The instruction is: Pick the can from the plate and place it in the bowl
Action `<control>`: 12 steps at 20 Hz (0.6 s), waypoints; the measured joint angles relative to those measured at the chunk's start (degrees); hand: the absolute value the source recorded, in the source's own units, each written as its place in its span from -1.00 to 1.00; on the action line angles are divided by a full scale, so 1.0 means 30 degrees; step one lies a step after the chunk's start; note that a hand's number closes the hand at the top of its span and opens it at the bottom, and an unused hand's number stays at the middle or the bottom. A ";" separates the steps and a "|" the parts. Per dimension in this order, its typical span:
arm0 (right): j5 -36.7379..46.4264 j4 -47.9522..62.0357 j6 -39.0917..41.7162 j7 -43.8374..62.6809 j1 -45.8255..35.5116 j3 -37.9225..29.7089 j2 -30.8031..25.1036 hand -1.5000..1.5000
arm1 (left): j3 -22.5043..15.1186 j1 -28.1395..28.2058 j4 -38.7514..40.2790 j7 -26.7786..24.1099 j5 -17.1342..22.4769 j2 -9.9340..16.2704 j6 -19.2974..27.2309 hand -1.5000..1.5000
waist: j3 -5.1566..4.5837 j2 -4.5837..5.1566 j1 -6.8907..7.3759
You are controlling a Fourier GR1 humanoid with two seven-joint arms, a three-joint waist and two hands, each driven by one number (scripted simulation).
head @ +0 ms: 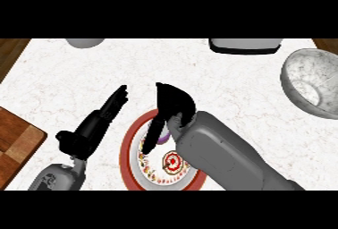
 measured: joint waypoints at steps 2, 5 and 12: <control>-0.0051 0.0277 -0.0173 0.0009 -0.0264 0.0549 -0.0004 -1.00 | -0.0118 0.0286 -0.0150 -0.0126 -0.0163 -0.0079 -0.0002 0.00 | 0.0006 -0.0004 -0.0021; -0.0001 0.0446 -0.0539 0.0091 -0.0641 0.1304 -0.0015 -1.00 | -0.0067 0.0413 0.0045 -0.0291 -0.0312 -0.0198 -0.0012 0.00 | 0.0010 -0.0011 -0.0100; 0.1244 0.0912 -0.1454 -0.0128 -0.0737 0.2911 -0.0033 -1.00 | 0.0271 0.0217 -0.0255 0.0325 -0.0359 -0.0245 -0.0053 0.00 | 0.0019 -0.0032 -0.0247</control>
